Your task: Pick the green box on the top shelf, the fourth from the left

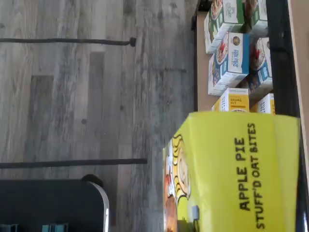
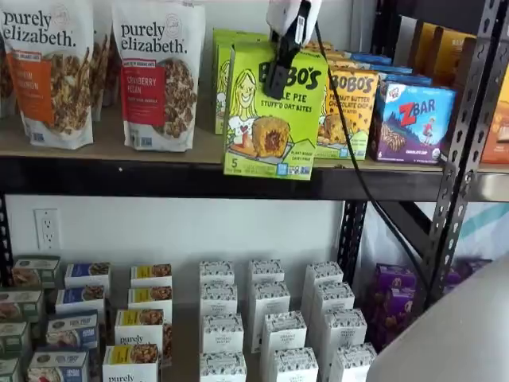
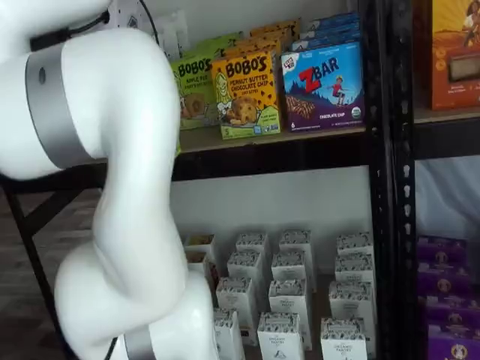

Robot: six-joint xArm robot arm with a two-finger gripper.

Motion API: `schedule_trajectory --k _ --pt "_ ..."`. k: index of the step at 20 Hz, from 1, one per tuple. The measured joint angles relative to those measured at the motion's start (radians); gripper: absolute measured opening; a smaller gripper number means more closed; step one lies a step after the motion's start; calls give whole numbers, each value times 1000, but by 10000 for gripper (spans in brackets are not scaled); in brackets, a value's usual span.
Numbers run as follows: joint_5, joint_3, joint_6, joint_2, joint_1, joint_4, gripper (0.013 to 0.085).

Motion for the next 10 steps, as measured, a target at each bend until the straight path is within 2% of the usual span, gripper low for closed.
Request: schedule_trajectory --k 10 --pt "8 44 26 -54 25 -3 290"
